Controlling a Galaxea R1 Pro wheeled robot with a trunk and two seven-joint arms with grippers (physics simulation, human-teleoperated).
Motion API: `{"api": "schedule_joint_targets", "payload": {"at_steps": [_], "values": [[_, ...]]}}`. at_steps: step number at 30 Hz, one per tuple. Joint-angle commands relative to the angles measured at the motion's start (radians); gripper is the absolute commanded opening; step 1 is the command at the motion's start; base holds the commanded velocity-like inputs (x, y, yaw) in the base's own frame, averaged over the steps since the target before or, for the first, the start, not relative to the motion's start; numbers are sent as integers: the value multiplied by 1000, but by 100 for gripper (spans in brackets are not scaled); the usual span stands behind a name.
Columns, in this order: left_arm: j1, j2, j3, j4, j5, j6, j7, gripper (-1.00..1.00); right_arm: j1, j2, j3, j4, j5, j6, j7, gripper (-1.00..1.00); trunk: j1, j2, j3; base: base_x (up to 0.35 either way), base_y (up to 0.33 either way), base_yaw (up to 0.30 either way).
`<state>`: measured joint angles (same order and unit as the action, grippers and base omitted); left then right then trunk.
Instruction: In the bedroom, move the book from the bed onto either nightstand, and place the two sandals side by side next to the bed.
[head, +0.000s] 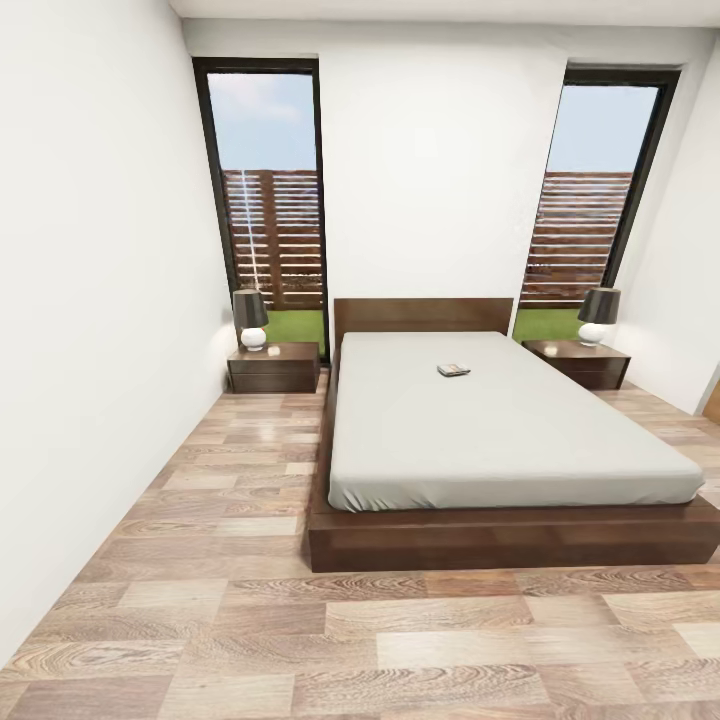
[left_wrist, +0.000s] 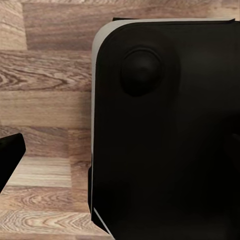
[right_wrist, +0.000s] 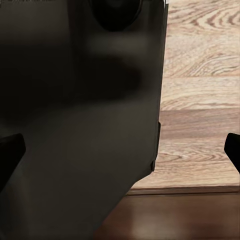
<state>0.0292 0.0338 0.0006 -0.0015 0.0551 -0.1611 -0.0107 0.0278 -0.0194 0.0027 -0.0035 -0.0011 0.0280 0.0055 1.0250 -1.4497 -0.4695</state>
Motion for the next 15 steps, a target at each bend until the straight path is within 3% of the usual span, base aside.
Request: {"api": "schedule_joint_targets", "payload": {"at_steps": [1, 6, 15], "values": [[0, 0, -1, 0, 6, -3, -1, 100, 0, 0, 0, -1, 0, 3, 1, 100, 0, 0, -1, 0, 6, 0], [0, 0, 0, 0, 6, -2, -3, 100, 0, 0, 0, -1, 0, 3, 1, 100, 0, 0, -1, 0, 73, 0], [-1, 0, 0, 0, 6, 0, -5, 100, 0, 0, 0, -2, 1, 3, 1, 100, 0, 0, -1, 0, 165, 0]]}}
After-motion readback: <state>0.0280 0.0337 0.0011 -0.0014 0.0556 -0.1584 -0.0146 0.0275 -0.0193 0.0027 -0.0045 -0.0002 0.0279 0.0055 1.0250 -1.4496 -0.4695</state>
